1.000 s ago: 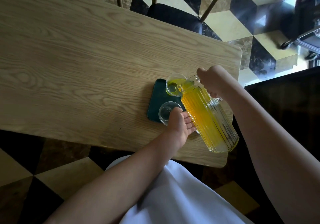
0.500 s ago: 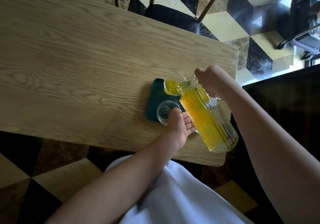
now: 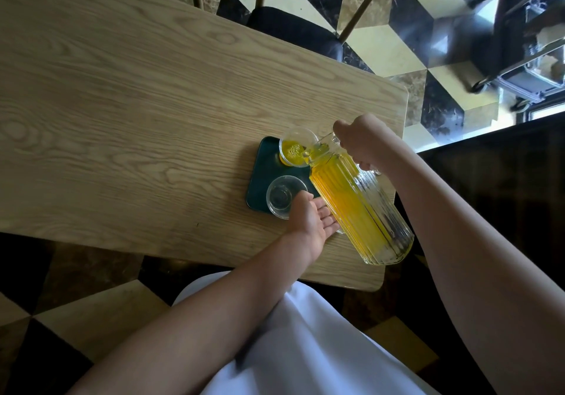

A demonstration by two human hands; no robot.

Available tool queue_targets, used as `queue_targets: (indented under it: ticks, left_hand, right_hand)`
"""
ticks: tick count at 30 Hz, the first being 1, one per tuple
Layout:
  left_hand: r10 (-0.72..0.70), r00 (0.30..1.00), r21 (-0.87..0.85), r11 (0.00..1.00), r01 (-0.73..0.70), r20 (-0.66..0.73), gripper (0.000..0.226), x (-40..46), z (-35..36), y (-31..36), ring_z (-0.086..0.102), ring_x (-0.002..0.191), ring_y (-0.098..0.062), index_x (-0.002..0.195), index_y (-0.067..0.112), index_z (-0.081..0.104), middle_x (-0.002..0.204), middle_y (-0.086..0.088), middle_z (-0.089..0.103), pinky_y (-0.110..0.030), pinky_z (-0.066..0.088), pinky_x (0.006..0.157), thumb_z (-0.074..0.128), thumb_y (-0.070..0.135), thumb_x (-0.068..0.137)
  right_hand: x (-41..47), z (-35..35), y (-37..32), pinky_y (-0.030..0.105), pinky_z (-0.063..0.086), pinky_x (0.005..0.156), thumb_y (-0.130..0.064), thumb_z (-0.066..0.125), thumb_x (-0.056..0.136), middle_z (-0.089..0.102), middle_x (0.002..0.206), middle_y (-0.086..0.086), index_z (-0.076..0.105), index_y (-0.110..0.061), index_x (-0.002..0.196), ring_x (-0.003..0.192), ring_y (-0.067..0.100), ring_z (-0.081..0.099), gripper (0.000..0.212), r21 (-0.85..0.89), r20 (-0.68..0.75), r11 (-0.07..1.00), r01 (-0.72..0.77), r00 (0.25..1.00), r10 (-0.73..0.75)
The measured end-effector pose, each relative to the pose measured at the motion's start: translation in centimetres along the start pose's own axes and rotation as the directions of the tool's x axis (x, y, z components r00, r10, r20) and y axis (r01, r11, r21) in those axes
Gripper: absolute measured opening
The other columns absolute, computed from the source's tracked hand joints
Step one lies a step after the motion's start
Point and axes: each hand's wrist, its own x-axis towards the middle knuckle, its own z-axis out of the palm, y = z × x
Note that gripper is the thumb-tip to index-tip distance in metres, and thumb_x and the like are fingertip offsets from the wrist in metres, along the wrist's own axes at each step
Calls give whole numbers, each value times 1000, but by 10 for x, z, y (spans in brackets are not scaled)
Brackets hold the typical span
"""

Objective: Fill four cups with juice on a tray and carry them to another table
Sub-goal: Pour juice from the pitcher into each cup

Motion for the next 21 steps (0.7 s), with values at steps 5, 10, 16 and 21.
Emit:
queue_targets:
  ticks: [5, 10, 16, 21]
  left_hand:
    - [-4, 1000, -12, 1000, 4, 16, 60, -3, 5, 2, 18, 149, -41, 154, -2, 19, 162, -25, 18, -51, 20, 119, 23, 28, 102]
    - [-7, 999, -2, 1000, 7, 48, 59, -3, 7, 1, 25, 147, -40, 153, -2, 23, 159, -26, 25, -49, 22, 118, 21, 29, 103]
    - [1, 998, -15, 1000, 0, 62, 62, -1, 6, 0, 25, 147, -41, 154, -2, 23, 159, -27, 25, -49, 22, 119, 20, 33, 103]
    - [-1, 998, -62, 998, 5, 64, 66, 1, 4, 0, 26, 147, -41, 152, -2, 27, 159, -27, 26, -50, 22, 120, 19, 40, 103]
  right_hand:
    - [5, 0, -5, 29, 33, 48, -39, 37, 100, 44, 58, 5, 41, -13, 68, 45, 22, 39, 42, -88, -13, 990, -115, 993, 114]
    - [8, -2, -4, 25, 34, 46, -39, 39, 100, 50, 58, 7, 54, -8, 73, 41, 22, 44, 43, -97, -34, 989, -110, 994, 107]
    - [8, -2, -4, 25, 38, 48, -40, 39, 100, 58, 62, 11, 66, -3, 86, 46, 24, 51, 48, -131, -46, 986, -105, 994, 100]
    - [13, 1, -6, 25, 37, 50, -42, 40, 97, 54, 63, 10, 65, -6, 85, 46, 23, 48, 46, -111, -34, 987, -120, 993, 117]
